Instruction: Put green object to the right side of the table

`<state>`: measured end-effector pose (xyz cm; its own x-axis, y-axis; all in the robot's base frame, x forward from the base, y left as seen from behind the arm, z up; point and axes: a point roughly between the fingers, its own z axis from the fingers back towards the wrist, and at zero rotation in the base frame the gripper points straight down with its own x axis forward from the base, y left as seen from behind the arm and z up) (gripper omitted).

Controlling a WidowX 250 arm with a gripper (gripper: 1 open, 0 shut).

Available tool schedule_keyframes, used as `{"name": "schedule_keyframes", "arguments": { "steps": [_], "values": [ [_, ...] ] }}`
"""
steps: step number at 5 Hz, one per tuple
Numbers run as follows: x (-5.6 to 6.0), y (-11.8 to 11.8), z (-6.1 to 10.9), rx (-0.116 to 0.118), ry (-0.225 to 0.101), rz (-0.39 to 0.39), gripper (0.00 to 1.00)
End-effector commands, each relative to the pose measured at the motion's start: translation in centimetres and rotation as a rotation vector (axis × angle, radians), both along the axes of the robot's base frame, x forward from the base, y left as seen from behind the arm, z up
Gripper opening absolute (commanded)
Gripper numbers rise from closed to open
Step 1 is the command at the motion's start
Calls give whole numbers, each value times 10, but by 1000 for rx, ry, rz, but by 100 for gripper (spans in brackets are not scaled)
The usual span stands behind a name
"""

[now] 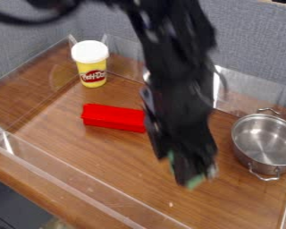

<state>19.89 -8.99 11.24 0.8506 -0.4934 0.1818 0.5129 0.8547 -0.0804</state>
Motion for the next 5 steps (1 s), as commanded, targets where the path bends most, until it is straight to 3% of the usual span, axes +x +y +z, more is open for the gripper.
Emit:
{"name": "schedule_keyframes", "arguments": {
  "steps": [1, 3, 4, 5],
  "values": [
    [3, -11, -22, -2, 9, -32, 0],
    [10, -16, -59, 12, 28, -59, 0],
    [12, -18, -70, 17, 26, -70, 0],
    [14, -15, -60, 25, 8, -59, 100]
  ]
}}
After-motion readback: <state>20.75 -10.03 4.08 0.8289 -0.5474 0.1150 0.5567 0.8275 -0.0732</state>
